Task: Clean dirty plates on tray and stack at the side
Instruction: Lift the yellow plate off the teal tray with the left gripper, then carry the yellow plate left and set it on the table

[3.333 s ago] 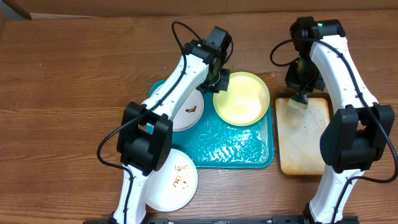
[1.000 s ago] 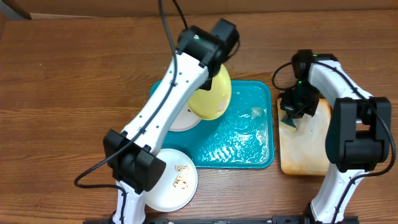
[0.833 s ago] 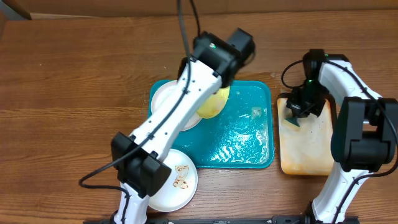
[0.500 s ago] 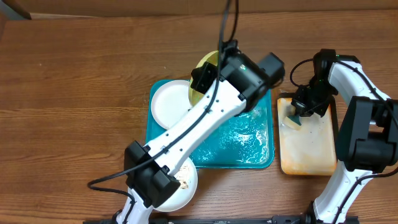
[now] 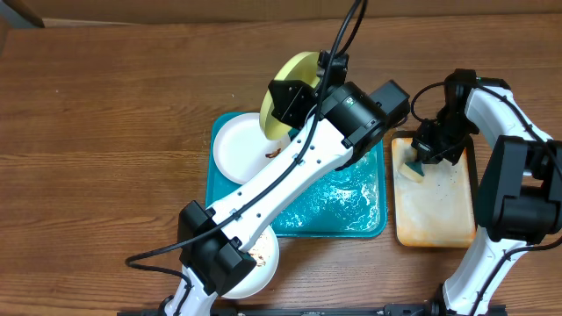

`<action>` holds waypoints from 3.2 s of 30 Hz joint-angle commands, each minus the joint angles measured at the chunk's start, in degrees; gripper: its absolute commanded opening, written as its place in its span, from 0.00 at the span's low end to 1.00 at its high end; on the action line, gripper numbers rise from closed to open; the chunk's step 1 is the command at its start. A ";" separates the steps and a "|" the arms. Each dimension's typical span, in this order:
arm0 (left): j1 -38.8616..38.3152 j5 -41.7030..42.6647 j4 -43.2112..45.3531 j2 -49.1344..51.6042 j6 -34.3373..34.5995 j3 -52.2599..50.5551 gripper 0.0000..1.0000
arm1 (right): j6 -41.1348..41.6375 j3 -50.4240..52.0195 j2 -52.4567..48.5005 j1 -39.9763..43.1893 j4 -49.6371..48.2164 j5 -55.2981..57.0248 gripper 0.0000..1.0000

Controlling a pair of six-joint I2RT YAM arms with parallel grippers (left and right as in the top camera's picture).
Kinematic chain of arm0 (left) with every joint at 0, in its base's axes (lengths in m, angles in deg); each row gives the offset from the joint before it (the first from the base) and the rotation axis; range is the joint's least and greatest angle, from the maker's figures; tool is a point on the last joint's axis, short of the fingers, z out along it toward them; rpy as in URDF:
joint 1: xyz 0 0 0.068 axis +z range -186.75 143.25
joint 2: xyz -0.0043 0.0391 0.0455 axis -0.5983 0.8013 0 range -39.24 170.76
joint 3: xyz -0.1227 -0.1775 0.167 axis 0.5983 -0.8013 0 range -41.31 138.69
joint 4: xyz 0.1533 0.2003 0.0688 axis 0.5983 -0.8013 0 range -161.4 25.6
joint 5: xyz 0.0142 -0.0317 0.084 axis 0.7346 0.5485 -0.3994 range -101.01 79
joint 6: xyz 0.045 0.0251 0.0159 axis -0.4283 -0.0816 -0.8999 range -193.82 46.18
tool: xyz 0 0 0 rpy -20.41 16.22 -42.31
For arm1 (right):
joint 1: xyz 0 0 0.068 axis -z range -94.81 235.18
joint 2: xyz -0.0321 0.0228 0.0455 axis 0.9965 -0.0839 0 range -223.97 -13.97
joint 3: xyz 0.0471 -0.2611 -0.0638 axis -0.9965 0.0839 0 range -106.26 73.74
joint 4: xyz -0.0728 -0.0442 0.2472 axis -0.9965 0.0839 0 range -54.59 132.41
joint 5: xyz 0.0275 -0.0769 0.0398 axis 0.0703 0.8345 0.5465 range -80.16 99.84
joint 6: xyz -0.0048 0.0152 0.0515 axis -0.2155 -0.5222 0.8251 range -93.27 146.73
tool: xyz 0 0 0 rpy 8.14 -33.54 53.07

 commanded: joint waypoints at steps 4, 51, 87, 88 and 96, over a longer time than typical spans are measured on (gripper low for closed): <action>-0.39 -10.14 6.71 0.07 -9.53 0.28 0.04 | -0.35 0.61 1.31 0.46 -0.42 -0.83 0.04; -0.42 4.09 10.25 0.55 -17.35 0.13 0.04 | -1.25 0.61 1.31 0.44 -0.44 -2.49 0.04; 24.39 53.92 8.09 0.20 1.79 0.13 0.04 | -1.25 0.61 1.31 0.46 -0.48 -2.27 0.04; 26.84 58.45 9.29 0.20 0.96 0.13 0.04 | -1.46 0.61 1.31 0.46 -0.35 -2.27 0.04; 48.13 68.41 9.27 -1.20 -0.26 -0.09 0.05 | -2.14 0.61 1.31 0.46 0.00 -2.27 0.04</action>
